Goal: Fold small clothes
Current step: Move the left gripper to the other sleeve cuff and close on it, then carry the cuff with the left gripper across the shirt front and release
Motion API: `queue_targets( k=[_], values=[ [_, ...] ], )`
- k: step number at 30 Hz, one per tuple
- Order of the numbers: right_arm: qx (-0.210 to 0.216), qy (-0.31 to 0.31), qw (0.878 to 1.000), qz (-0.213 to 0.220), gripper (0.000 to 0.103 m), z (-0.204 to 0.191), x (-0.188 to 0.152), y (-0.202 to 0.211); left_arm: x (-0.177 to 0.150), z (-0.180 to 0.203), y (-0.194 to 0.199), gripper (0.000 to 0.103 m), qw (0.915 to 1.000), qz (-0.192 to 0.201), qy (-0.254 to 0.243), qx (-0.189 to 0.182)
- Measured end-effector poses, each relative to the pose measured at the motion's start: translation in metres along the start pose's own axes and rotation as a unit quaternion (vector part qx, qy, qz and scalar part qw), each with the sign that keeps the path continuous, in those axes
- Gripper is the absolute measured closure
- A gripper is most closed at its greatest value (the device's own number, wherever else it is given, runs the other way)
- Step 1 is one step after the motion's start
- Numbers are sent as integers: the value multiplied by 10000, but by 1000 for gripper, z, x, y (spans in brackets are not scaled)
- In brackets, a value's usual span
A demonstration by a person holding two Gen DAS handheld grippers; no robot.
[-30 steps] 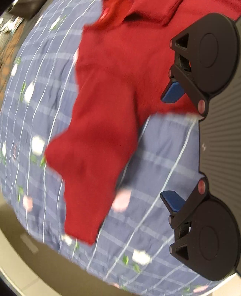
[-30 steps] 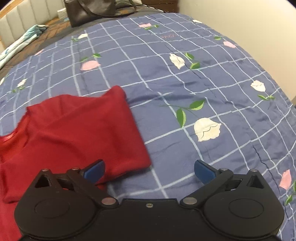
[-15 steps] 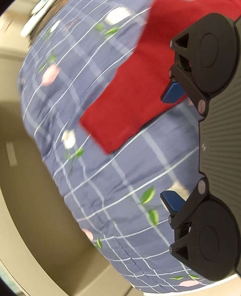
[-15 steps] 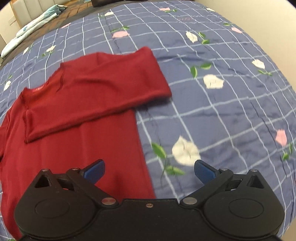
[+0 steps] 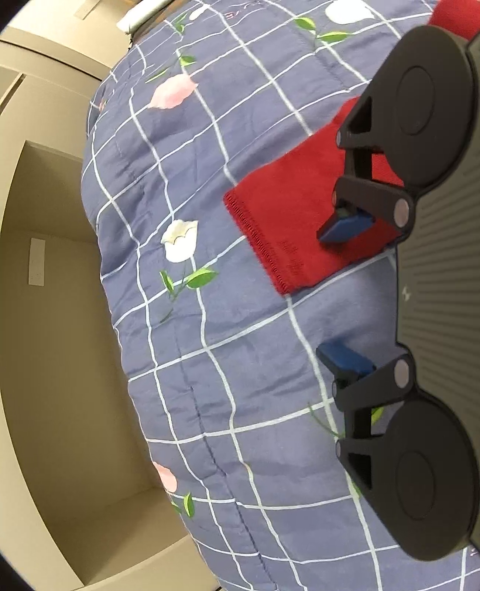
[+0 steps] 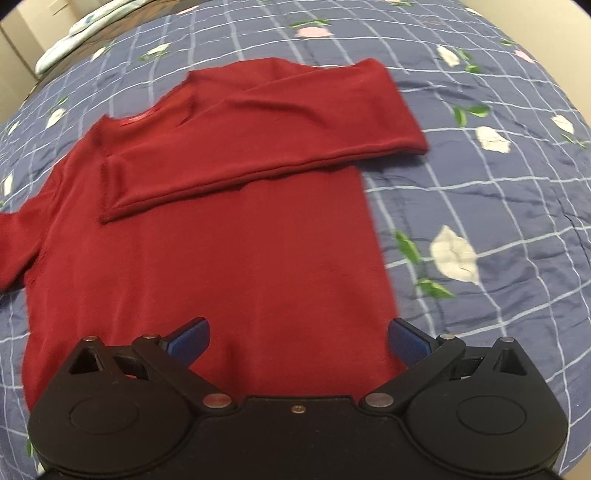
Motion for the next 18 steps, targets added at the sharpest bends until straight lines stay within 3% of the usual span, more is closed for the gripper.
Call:
queue_targets(
  k=[2, 4, 6, 8, 18],
  values=[
    [40, 47, 10000, 4, 1, -5, 0, 0, 2, 0, -2, 47, 10000, -2, -31, -21],
    [64, 71, 10000, 2, 1, -8, 0, 0, 5, 2, -2, 63, 9999, -13, -105, -137],
    [72, 79, 9999, 5, 1, -10, 1, 1, 7, 6, 0, 93, 9990, -30, -152, -416],
    [83, 67, 9999, 17, 1, -10, 1, 2, 8, 10, 4, 102, 9983, -1, -181, -548],
    [209, 14, 9997, 101, 1, -9, -1, 7, 22, 26, 75, 103, 9859, 919, -440, -1331]
  ],
)
Point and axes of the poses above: each gripper's, at about its wrist camera, not at the fingertips, and y roughly against the way its jaws point, z to its right, x to its top, the point moved 7 cm from there along -y, roughly the way its jaws point, and after that the axes turned 6 degrees about y, right-handed, at the moved point
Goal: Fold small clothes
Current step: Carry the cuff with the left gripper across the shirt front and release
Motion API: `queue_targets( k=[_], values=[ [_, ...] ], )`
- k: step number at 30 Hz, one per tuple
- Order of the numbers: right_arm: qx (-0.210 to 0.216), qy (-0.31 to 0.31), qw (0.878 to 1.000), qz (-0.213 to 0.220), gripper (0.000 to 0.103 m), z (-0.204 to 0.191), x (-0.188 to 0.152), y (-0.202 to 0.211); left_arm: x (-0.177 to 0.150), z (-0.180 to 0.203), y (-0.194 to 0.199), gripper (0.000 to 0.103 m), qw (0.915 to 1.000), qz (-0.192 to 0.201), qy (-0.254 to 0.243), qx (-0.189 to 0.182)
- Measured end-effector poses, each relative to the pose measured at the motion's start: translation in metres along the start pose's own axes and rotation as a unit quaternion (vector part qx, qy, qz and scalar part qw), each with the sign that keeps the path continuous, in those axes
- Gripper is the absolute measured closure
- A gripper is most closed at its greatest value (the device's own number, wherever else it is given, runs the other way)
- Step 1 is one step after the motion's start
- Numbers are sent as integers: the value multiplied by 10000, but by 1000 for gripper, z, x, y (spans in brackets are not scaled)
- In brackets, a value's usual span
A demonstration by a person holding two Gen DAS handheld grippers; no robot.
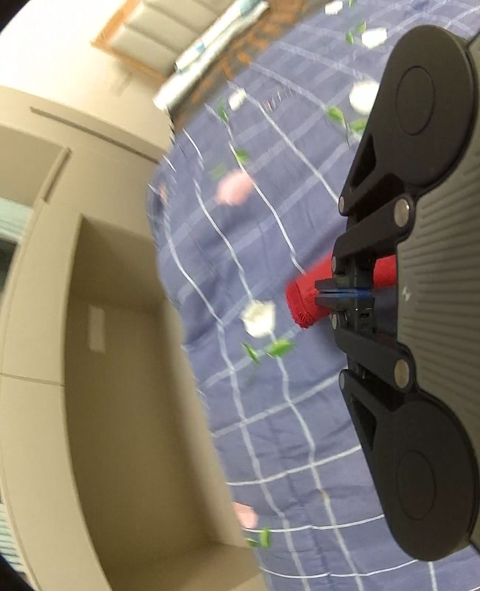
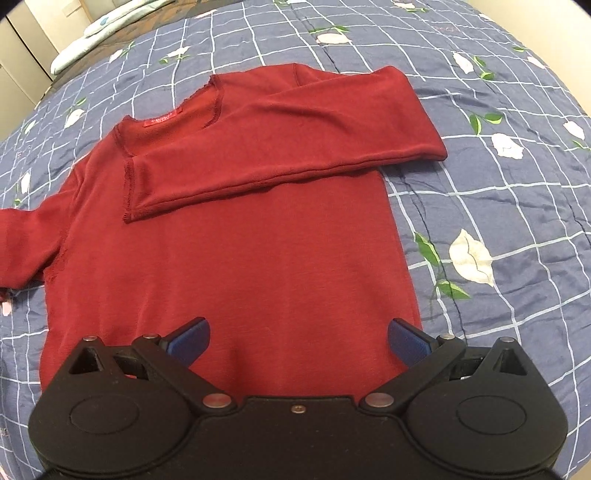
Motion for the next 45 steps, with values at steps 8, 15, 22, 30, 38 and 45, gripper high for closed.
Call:
queue_targets(
  k=[8, 15, 22, 30, 38, 45],
  values=[
    [167, -91, 9997, 157, 1, 6, 0, 8, 18, 60, 88, 103, 9906, 664, -505, -1085],
    [299, -190, 9989, 296, 1, 21, 0, 22, 20, 122, 172, 103, 9690, 993, -747, -2135],
    [396, -304, 9976, 476, 1, 45, 6, 32, -30, 185, 236, 103, 9419, 960, -1408, -2894],
    [363, -624, 9959, 549, 1, 88, 6, 37, -134, 255, 269, 103, 9157, 512, -2166, -3347],
    [232, -893, 9944, 523, 1, 129, 1, 33, -265, 305, 274, 103, 8721, -115, -3346, -3568],
    [174, -1090, 9929, 451, 1, 146, -2, 23, -349, 307, 262, 103, 8483, -638, -3983, -3430]
  ],
)
Point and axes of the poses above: each gripper's, at about its wrist camera, not at the fingertips, and y roughly against the way its jaws point, z to its right, x to its top, the point moved 7 cm from there along -y, roughly the way its jaws point, and after that the axes turned 6 degrees about y, right-handed, at the moved point
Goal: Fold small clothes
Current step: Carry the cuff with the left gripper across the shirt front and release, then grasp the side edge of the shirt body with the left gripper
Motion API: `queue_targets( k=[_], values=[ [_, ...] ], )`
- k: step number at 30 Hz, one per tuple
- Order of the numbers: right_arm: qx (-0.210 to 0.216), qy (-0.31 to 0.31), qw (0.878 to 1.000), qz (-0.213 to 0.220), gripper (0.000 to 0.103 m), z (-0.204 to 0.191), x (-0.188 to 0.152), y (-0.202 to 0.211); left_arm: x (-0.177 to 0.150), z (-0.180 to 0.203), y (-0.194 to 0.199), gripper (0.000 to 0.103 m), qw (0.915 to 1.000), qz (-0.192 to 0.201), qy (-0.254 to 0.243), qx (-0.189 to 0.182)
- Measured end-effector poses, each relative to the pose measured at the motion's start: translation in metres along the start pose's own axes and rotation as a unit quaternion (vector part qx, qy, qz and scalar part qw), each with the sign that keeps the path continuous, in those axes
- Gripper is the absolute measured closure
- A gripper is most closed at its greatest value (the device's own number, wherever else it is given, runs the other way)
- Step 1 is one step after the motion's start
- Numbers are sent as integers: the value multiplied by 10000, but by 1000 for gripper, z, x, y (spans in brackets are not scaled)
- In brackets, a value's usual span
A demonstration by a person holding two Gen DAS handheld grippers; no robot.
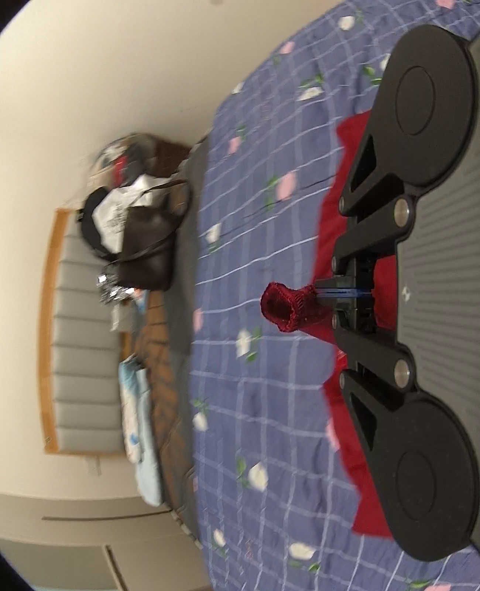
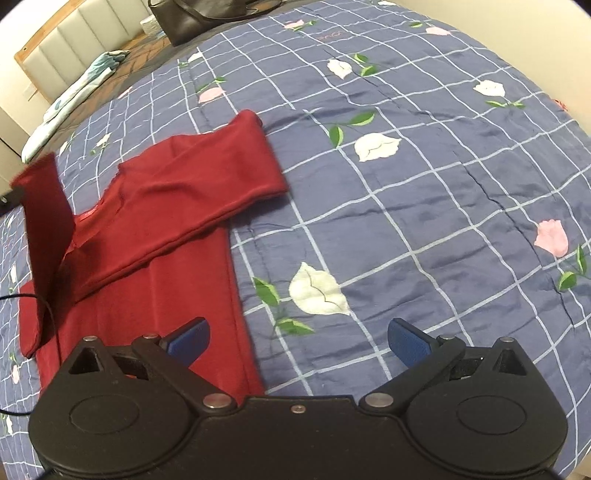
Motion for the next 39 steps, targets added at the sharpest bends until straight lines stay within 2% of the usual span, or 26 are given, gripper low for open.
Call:
queue_targets(
  k=[5, 8, 13, 14, 16, 17, 18, 22, 24, 28, 31, 34, 36, 38, 39],
  values=[
    [41, 28, 10000, -6, 1, -2, 6, -5, -22, 1, -14, 103, 9986, -502, -111, -144],
    [81, 58, 10000, 0, 1, -6, 11, -9, -32, -1, -21, 103, 9967, -781, 26, -225],
    [242, 168, 9996, 6, 1, -23, 21, -16, -45, -8, -29, 93, 9916, -1211, 371, -279],
    [281, 211, 9994, 3, 1, -27, 23, -18, -46, -10, -29, 87, 9902, -1299, 435, -281],
    [344, 313, 9989, 11, 1, -38, 28, -22, -48, -14, -27, 67, 9886, -1383, 534, -247],
    [376, 352, 9987, 17, 1, -43, 31, -24, -50, -19, -24, 51, 9885, -1370, 618, -185],
    [418, 383, 9984, 23, 1, -49, 34, -26, -49, -24, -20, 43, 9886, -1321, 709, -111],
    [604, 558, 9966, 18, 1, -75, 44, -35, -54, -62, 2, 35, 9859, -1235, 1098, 280],
    [715, 702, 9950, 25, 1, -91, 50, -42, -58, -90, 14, 29, 9822, -1205, 1319, 589],
    [973, 976, 9904, 45, 8, -125, 63, -58, -72, -162, 41, 23, 9660, -1175, 1900, 1304],
    [1161, 1095, 9872, 12, 17, -152, 72, -74, -83, -219, 57, 21, 9448, -1146, 2519, 1754],
    [1231, 1178, 9854, -31, 22, -174, 79, -90, -91, -266, 66, 21, 9219, -1045, 3157, 1986],
    [1261, 1182, 9849, -76, 24, -184, 83, -99, -94, -288, 65, 21, 9097, -943, 3513, 2004],
    [1265, 1210, 9845, -131, 26, -191, 86, -108, -94, -306, 58, 21, 9033, -897, 3676, 2021],
    [1252, 1229, 9844, -159, 27, -194, 87, -111, -93, -313, 53, 21, 9040, -907, 3663, 2012]
  ],
)
Point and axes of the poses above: each gripper's, at about its wrist camera, not at the fingertips, and y roughly against the way its jaws point, z to its right, x to its top, the point moved 7 cm from there along -y, roughly the way its jaws point, and after that the axes turned 6 degrees about y, right-handed, at the moved point
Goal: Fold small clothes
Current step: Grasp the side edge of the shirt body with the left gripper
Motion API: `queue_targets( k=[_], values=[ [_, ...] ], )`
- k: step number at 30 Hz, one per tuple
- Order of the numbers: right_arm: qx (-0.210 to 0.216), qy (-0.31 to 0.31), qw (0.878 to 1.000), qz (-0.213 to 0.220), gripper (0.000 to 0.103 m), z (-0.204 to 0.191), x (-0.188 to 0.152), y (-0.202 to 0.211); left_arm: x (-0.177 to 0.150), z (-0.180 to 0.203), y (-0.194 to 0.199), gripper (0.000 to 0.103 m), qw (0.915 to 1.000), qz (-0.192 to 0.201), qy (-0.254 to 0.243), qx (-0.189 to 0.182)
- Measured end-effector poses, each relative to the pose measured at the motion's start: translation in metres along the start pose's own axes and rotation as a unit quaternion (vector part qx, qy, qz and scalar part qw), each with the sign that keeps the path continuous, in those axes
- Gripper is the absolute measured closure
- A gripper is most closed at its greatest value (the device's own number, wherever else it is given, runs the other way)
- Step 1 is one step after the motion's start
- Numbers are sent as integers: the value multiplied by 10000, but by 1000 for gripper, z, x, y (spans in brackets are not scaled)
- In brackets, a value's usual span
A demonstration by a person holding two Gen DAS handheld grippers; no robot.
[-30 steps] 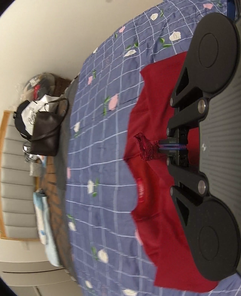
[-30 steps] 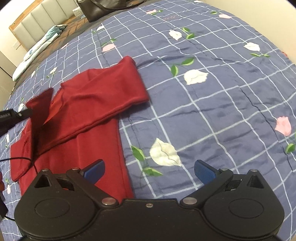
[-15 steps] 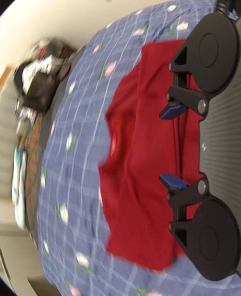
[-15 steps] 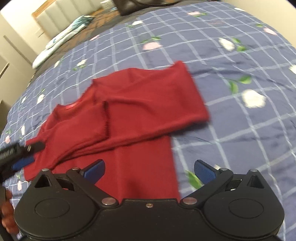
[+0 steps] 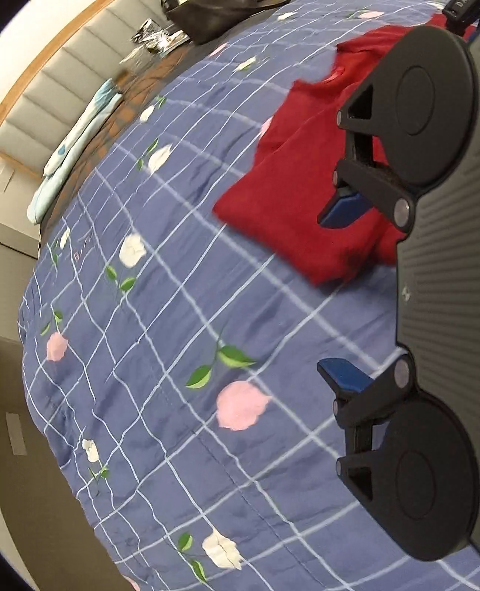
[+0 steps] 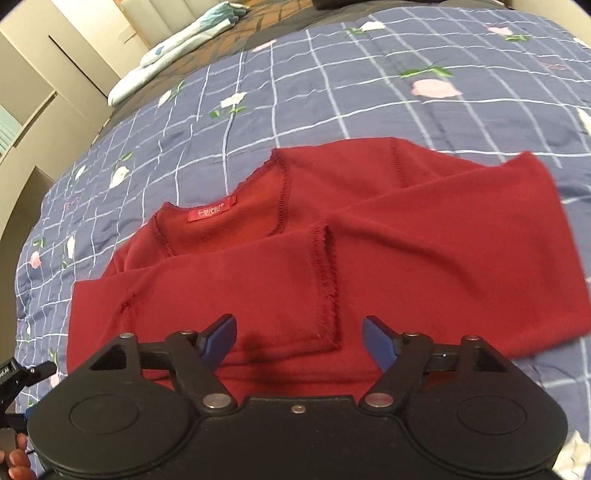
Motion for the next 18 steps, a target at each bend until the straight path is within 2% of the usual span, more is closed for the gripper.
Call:
queue_targets(
  k=[2, 4, 6, 8, 11, 14, 15, 18],
  values=[
    [-26, 60, 10000, -49, 30, -3, 3, -6, 4, 2, -11, 22, 9998, -128, -148, -85],
    [-66, 113, 9999, -73, 31, -4, 4, -10, 5, 10, -21, 29, 9979, -461, -233, -379],
    [-91, 122, 9998, -86, 31, -5, 5, -11, 4, 13, -27, 39, 9944, -824, -115, -651],
    [-123, 113, 9998, -94, 31, -5, 4, -13, -3, 14, -28, 41, 9915, -1054, 107, -749],
    [-171, 105, 9997, -103, 31, -6, 2, -16, -11, 11, -27, 42, 9866, -1199, 576, -945],
    [-244, 166, 9995, -116, 31, -7, 1, -18, -18, 7, -31, 55, 9762, -1381, 1167, -1195],
    [-266, 186, 9994, -119, 31, -8, 1, -18, -19, 6, -33, 58, 9730, -1401, 1349, -1246],
    [-313, 239, 9991, -127, 31, -9, 0, -19, -15, 2, -40, 59, 9652, -1223, 1851, -1386]
  ],
)
Point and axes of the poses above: each gripper's, at about its wrist camera, not at the fingertips, and y roughly against the way its jaws point, z to its right, x to its top, the point moved 7 cm from there along -y, roughly the way its jaws point, and after that the axes turned 6 degrees about y, right-handed, at the moved point
